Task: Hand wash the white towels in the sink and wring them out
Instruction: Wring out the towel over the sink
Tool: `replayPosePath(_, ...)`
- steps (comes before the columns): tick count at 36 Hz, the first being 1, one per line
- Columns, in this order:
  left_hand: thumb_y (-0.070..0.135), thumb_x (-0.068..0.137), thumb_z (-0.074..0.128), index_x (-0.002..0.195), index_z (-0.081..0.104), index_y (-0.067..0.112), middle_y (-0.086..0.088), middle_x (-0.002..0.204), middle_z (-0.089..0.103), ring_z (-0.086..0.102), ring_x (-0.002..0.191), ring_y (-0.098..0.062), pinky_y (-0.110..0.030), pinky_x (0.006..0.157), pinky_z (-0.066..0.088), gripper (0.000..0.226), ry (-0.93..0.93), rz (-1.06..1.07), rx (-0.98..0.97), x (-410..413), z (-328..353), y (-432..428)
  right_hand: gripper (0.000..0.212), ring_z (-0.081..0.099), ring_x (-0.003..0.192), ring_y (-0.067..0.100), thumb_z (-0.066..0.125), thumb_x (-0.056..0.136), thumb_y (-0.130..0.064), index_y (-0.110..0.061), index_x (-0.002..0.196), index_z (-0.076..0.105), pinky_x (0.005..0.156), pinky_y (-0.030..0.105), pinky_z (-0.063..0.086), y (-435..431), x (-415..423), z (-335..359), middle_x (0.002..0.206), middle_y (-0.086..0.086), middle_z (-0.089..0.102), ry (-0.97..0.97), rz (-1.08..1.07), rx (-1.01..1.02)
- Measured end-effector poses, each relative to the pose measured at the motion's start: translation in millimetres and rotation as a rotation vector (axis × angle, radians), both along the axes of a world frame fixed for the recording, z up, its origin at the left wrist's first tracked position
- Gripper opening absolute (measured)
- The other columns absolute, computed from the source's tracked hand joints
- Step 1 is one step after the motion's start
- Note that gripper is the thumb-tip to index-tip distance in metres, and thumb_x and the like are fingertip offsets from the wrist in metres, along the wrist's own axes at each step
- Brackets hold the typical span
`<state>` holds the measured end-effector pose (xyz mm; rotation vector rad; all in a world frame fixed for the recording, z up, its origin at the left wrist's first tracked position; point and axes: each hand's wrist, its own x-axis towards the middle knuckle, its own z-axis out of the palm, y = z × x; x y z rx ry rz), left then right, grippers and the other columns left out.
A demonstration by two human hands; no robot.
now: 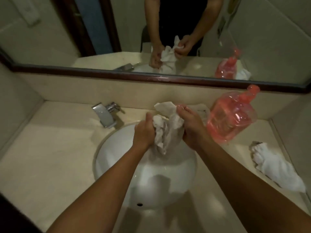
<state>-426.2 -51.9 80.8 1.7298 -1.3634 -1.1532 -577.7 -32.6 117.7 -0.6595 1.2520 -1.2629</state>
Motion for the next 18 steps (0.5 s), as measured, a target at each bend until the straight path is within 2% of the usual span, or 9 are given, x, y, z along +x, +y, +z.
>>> replayPosePath(2,0.054,0.113,0.019,0.064,0.054,0.016,-0.008,0.073,0.063,0.061,0.08,-0.035,-0.046,0.08,0.043,0.072,0.026,0.047,-0.068,18,8,-8,0.025,0.072,0.099,0.027,0.06,0.105,-0.024,-0.006,0.116,0.075,0.087,0.041,0.059,-9,9,15,0.109,0.016,0.077,-0.026,0.022,-0.043)
replayPosePath(4,0.057,0.112,0.024,0.055,0.043,0.019,-0.001,0.058,0.051,0.05,0.062,-0.026,-0.043,0.07,0.037,0.071,0.08,0.098,-0.116,31,25,-12,0.042,0.07,0.103,0.033,0.064,0.095,-0.031,-0.003,0.124,0.073,0.094,0.049,0.057,-17,18,31,0.118,0.023,0.075,-0.017,0.054,-0.07)
replayPosePath(5,0.055,0.113,0.026,0.056,0.047,0.016,-0.002,0.059,0.052,0.05,0.062,-0.024,-0.042,0.069,0.037,0.071,0.08,0.112,-0.136,35,34,-15,0.049,0.068,0.105,0.036,0.066,0.092,-0.035,-0.001,0.127,0.072,0.096,0.052,0.056,-20,21,39,0.118,0.026,0.073,-0.03,0.065,-0.076)
replayPosePath(7,0.052,0.113,0.03,0.075,0.062,0.008,-0.009,0.076,0.063,0.057,0.074,-0.025,-0.039,0.073,0.04,0.067,0.043,0.126,-0.198,41,49,-22,0.056,0.065,0.108,0.039,0.066,0.094,-0.04,0.001,0.131,0.069,0.098,0.055,0.054,-28,23,54,0.124,0.033,0.068,-0.071,0.087,-0.092)
replayPosePath(8,0.056,0.11,0.031,0.087,0.065,0.007,-0.008,0.084,0.065,0.059,0.079,-0.023,-0.038,0.075,0.04,0.064,0.046,0.135,-0.249,43,57,-25,0.055,0.065,0.106,0.038,0.063,0.098,-0.039,0.004,0.132,0.068,0.094,0.051,0.056,-31,23,62,0.123,0.033,0.068,-0.086,0.103,-0.113)
replayPosePath(11,0.06,0.1,0.028,0.105,0.063,0.023,0.004,0.1,0.067,0.062,0.093,-0.008,-0.036,0.084,0.047,0.052,0.179,0.066,-0.4,37,92,-31,0.042,0.073,0.095,0.029,0.044,0.112,-0.026,0.007,0.126,0.067,0.082,0.036,0.06,-39,27,90,0.107,0.022,0.073,-0.159,0.171,-0.187)
replayPosePath(13,0.062,0.102,0.025,0.124,0.066,0.023,0.001,0.119,0.072,0.067,0.113,-0.011,-0.034,0.1,0.053,0.061,0.297,-0.037,-0.435,26,116,-39,0.044,0.072,0.115,0.037,0.045,0.111,-0.024,0.008,0.136,0.061,0.096,0.043,0.061,-43,32,111,0.125,0.028,0.071,-0.209,0.193,-0.212)
replayPosePath(15,0.076,0.098,0.024,0.138,0.065,0.016,-0.003,0.132,0.072,0.065,0.127,-0.016,-0.04,0.113,0.05,0.083,0.402,-0.081,-0.395,15,140,-46,0.054,0.059,0.136,0.046,0.053,0.107,-0.028,0.006,0.15,0.051,0.117,0.054,0.047,-46,37,131,0.145,0.033,0.059,-0.264,0.205,-0.211)
replayPosePath(18,0.078,0.099,0.021,0.14,0.064,0.02,0.0,0.133,0.071,0.065,0.128,-0.015,-0.047,0.115,0.049,0.083,0.46,-0.059,-0.402,3,178,-51,0.054,0.061,0.136,0.043,0.055,0.108,-0.032,-0.002,0.153,0.052,0.118,0.058,0.046,-49,33,164,0.147,0.026,0.061,-0.306,0.233,-0.236)
